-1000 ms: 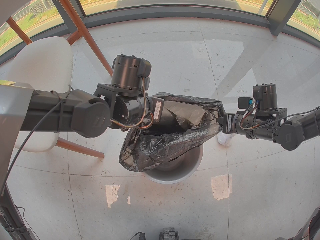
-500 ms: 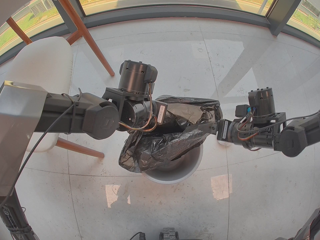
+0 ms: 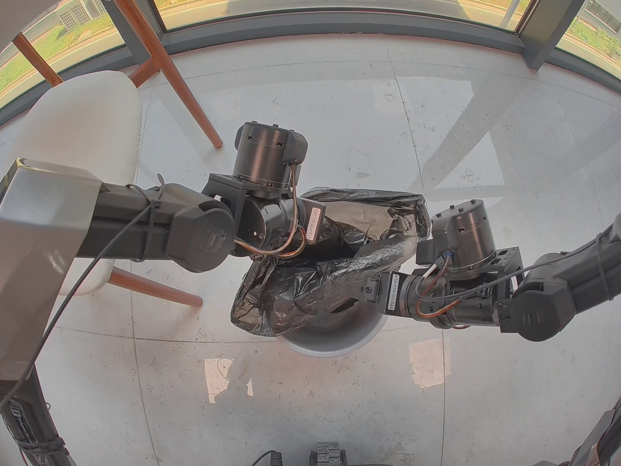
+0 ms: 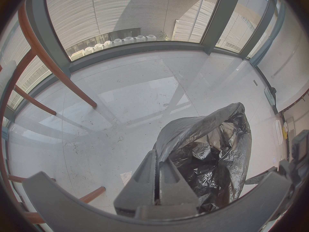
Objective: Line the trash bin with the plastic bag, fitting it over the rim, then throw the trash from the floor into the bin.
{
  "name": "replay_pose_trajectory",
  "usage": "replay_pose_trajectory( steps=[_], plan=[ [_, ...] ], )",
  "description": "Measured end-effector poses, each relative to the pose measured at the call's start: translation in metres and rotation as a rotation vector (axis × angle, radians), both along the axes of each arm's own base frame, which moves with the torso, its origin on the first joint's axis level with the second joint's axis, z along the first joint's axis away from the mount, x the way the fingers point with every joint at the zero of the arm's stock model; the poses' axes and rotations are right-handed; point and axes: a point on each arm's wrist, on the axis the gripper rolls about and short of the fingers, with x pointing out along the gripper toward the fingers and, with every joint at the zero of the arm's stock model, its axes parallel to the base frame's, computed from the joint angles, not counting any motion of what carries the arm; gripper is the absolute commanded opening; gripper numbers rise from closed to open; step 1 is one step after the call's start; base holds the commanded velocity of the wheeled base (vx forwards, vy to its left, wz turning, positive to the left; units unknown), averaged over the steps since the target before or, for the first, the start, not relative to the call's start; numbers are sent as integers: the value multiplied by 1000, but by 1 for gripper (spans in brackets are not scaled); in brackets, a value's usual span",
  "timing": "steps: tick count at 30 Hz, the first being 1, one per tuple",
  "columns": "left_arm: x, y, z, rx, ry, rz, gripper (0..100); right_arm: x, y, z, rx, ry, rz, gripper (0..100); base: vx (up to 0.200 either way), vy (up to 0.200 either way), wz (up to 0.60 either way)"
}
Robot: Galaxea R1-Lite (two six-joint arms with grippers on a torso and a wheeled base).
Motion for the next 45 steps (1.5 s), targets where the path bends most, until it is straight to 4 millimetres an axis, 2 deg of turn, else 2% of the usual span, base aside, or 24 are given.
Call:
replay_pose_trajectory(
  steps=[7,14,15,25,33,39,45],
  plan=[
    [1,0,-1,-1,-3,0,0,15,12,-14,-24,8,-20,100,0,0,0],
    [2,0,-1,-2,-3,2,0,36,26,-13,-16,-25,-49,100,0,0,0],
    [2,0,0,-2,-3,2,0,39,27,-14,-18,-29,-55,0,0,0,0],
    [4,0,-4,2,2,3,0,54,34,-27,-28,-23,-70,0,0,0,0],
    [4,-1,-4,1,2,3,0,56,32,-35,-50,-10,-85,0,0,0,0],
    [4,-1,-4,1,2,3,0,44,23,-22,-66,10,-84,0,0,0,0],
    [4,0,-6,5,7,4,0,13,7,-8,-111,75,-59,0,0,0,0]
  ],
)
